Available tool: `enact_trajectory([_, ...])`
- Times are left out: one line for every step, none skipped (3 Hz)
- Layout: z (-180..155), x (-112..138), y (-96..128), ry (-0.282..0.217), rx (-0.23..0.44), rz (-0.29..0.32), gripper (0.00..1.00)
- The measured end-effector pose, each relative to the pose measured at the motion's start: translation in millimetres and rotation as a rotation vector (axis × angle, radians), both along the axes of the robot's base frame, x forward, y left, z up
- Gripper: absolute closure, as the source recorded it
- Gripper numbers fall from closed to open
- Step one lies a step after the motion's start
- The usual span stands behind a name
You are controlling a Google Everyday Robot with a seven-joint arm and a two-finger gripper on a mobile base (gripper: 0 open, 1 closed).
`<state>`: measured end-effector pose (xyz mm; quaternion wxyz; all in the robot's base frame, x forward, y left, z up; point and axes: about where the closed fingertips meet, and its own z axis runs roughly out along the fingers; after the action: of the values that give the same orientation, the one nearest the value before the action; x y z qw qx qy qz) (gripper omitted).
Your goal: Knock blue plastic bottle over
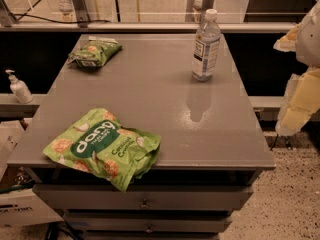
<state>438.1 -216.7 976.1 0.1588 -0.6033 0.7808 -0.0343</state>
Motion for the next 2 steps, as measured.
enact_trajectory([0.0, 0.0, 0.0, 0.000, 0.000, 0.000, 0.00])
enact_trajectory([-6.6, 16.9, 6.2, -0.035, 0.042, 0.002, 0.00])
